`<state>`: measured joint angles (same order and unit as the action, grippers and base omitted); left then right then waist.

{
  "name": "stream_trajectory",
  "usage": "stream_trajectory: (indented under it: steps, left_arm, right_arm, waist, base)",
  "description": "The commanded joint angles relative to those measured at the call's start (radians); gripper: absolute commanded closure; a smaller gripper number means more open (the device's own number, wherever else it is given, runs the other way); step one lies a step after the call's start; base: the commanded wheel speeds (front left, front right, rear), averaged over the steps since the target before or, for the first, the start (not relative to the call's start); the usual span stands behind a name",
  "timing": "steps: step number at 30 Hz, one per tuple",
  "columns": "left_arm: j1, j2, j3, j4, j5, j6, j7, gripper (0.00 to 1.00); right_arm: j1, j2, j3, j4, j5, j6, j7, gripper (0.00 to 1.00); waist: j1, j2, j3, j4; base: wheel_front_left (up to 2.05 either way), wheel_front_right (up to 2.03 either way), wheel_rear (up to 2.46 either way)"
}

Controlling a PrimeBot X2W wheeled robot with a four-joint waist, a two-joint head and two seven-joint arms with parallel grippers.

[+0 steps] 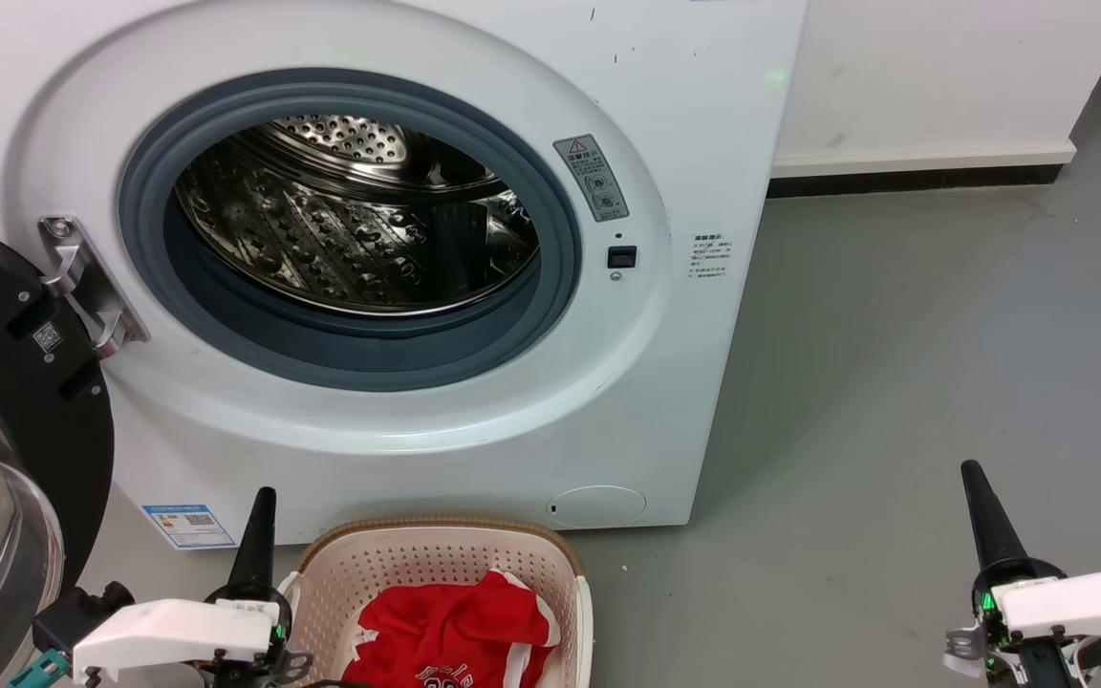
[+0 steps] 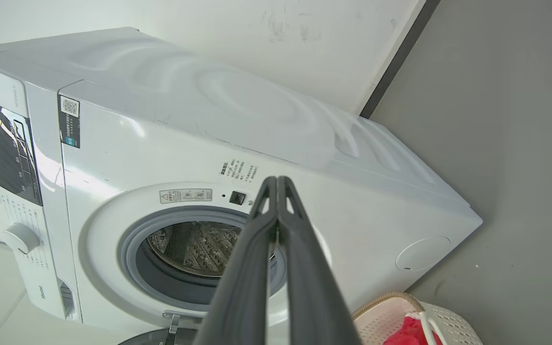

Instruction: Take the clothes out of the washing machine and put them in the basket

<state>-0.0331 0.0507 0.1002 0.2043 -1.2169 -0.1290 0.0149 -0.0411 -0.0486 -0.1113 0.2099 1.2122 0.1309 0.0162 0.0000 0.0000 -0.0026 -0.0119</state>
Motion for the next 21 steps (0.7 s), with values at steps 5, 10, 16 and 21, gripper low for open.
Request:
stream_trajectory:
  steps: [5,10,16,21]
  left_arm:
    - [-0.029,0.003,0.003,0.003,-0.064,-0.002,0.016,1.0]
    - [-0.039,0.003,0.005,0.008,-0.11,-0.002,0.027,1.0]
    - [-0.046,0.003,0.006,0.014,-0.162,-0.002,0.041,1.0]
    - [-0.053,0.003,0.008,0.019,-0.204,-0.002,0.052,1.0]
  right_arm:
    - [-0.033,-0.002,-0.001,0.003,0.065,0.0,0.016,1.0]
    - [-0.037,-0.002,-0.001,0.007,0.112,0.0,0.028,1.0]
    - [-0.046,-0.002,-0.002,0.012,0.165,0.0,0.04,1.0]
    - [-0.052,-0.002,-0.002,0.017,0.207,0.0,0.052,1.0]
  waist:
    - [0.0,0.0,0.001,0.001]
    - [0.0,0.0,0.001,0.003]
    - [0.0,0.0,0.002,0.004]
    - [0.0,0.0,0.003,0.005]
  base:
    - [0.0,0.0,0.0]
    - [0.0,0.0,0.0]
    - [0.0,0.0,0.0]
    - [0.0,0.0,0.0]
